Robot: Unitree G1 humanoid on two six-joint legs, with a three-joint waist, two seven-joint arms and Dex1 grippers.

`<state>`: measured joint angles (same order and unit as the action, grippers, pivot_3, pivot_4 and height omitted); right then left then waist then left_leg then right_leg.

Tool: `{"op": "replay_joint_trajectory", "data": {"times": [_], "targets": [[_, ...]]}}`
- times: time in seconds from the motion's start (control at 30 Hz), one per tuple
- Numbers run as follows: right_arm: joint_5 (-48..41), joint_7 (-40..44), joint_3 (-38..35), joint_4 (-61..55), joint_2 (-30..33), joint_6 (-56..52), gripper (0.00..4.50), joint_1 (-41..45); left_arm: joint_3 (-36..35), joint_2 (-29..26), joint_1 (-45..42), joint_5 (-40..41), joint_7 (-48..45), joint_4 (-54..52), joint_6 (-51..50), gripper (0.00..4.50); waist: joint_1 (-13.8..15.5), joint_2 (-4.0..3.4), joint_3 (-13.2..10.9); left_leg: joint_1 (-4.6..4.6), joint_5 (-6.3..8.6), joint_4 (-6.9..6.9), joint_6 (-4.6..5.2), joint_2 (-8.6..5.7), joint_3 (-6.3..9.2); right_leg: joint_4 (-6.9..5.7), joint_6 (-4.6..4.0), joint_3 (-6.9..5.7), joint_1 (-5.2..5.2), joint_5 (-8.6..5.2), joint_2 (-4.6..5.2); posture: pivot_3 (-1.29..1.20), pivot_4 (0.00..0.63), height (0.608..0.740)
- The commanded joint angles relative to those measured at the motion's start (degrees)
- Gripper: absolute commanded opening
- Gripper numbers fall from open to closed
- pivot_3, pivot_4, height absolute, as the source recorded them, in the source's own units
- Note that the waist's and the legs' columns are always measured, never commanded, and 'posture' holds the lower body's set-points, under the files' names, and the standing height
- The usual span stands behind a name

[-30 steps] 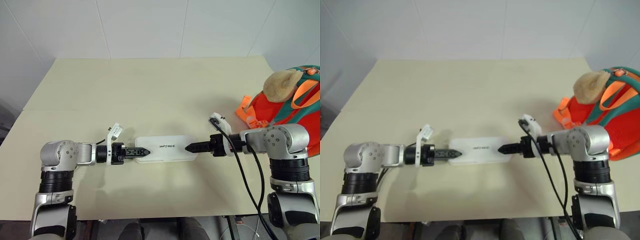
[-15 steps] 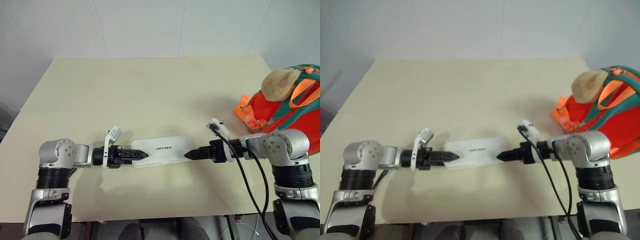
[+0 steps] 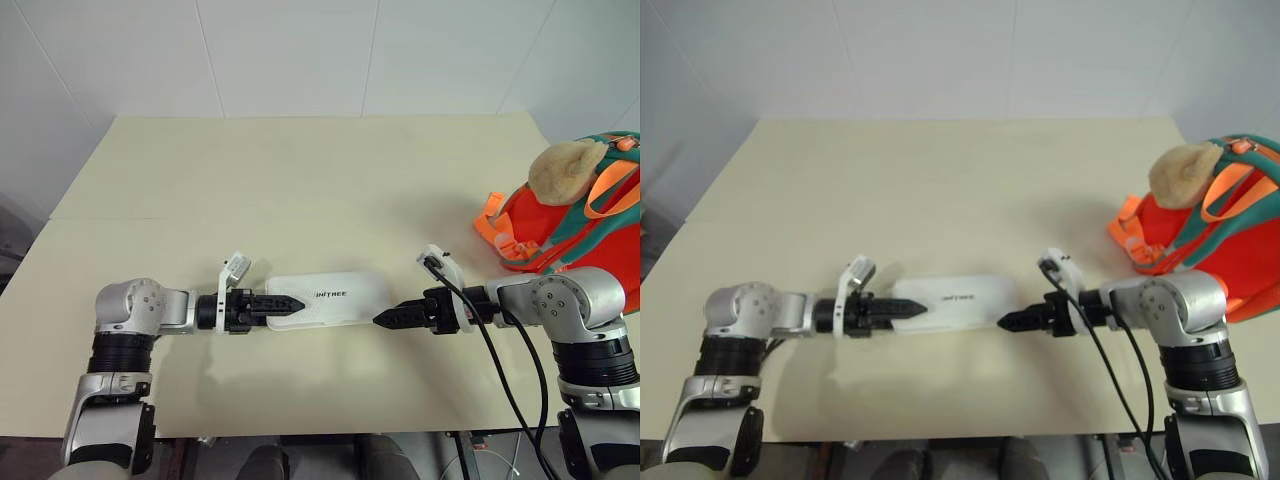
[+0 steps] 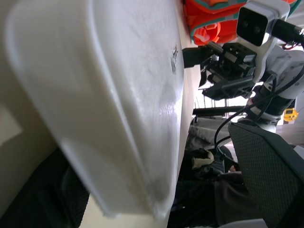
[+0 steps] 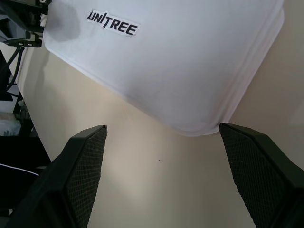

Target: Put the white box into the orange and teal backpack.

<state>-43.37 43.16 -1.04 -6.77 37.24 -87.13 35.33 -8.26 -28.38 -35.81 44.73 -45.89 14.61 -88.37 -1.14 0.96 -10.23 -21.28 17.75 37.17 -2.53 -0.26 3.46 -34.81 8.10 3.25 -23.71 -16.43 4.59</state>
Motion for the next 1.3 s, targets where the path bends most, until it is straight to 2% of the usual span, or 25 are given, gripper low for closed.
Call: {"op": "replay_joint_trajectory", "data": {"times": [0.03, 0.13, 0.17, 0.47, 0.7, 0.93, 1.13, 1.3], "targets": [[-1.8, 0.7, -0.9, -2.4, -0.5, 1.0, 4.5, 0.1, -0.7, 1.2, 0.1, 0.2, 1.5, -0.5, -0.6, 4.46, 0.0, 0.0, 0.0, 0.0, 0.0, 0.0, 0.0, 0.0, 0.0, -0.01, 0.0, 0.0, 0.0, 0.0, 0.0, 0.0, 0.15, 0.74], [-1.8, 0.7, -0.6, -2.3, -0.3, 1.2, 4.5, 0.2, -1.4, 1.6, 0.5, 0.8, 1.9, -1.4, -1.6, 4.46, 0.0, 0.0, 0.0, 0.0, 0.0, 0.0, 0.0, 0.0, 0.0, 0.0, 0.0, 0.0, 0.0, 0.0, 0.0, 0.0, 0.15, 0.74], [-1.8, 0.8, -0.5, -2.3, -0.2, 1.3, 4.5, 0.1, -1.5, 1.5, 0.7, 0.9, 1.9, -1.7, -1.9, 4.07, 0.0, 0.0, 0.0, 0.0, 0.0, -0.01, 0.0, 0.0, 0.0, 0.0, 0.0, 0.0, 0.0, 0.0, 0.0, 0.0, 0.15, 0.74], [-1.7, 2.7, 1.0, -2.3, 2.8, 2.8, 4.5, -0.9, -0.2, -1.7, 1.6, 3.7, -0.7, -3.7, -4.1, 1.57, -0.3, 0.0, 0.0, -0.03, -0.01, -0.08, -0.03, 0.01, 0.0, 0.0, 0.0, 0.01, 0.0, 0.0, 0.0, 0.0, 0.15, 0.74], [-0.6, 6.1, 2.1, -4.6, 7.5, 8.9, 4.5, -5.8, -0.8, -3.8, 3.8, 7.0, -1.6, -10.1, -3.4, 1.44, -0.3, 0.0, 0.0, -0.03, -0.01, -0.11, -0.03, 0.02, 0.0, 0.11, 0.0, 0.02, -0.01, 0.0, -0.01, 0.0, 0.15, 0.74], [-0.2, 7.1, -1.2, -6.4, 10.6, 15.4, 4.5, -12.4, -6.8, -3.9, 9.9, 8.1, -6.3, -18.6, 12.1, 1.44, -0.2, 0.01, 0.0, -0.05, -0.03, -0.07, -0.15, 0.04, -0.03, 0.29, 0.0, 0.01, 0.0, 0.0, -0.01, 0.0, 0.15, 0.74], [3.2, 4.4, -10.3, -11.1, 6.5, 33.1, 4.5, -20.1, -10.6, -0.8, 12.1, 5.7, -4.5, -21.0, 27.0, 1.44, 0.3, 0.02, 0.0, -0.05, 0.03, -0.07, -0.06, 0.04, -0.06, 0.31, 0.01, 0.02, 0.03, 0.0, -0.01, 0.0, 0.15, 0.74], [7.2, -2.9, -16.1, -14.5, 3.3, 40.4, 4.5, -26.0, -9.5, -1.6, 12.4, 3.7, -7.5, -22.2, 36.7, 1.44, 1.1, 0.02, 0.0, -0.05, 0.02, -0.09, -0.07, 0.04, -0.09, 0.34, 0.02, 0.03, 0.03, 0.01, -0.02, 0.0, 0.15, 0.74]]}}
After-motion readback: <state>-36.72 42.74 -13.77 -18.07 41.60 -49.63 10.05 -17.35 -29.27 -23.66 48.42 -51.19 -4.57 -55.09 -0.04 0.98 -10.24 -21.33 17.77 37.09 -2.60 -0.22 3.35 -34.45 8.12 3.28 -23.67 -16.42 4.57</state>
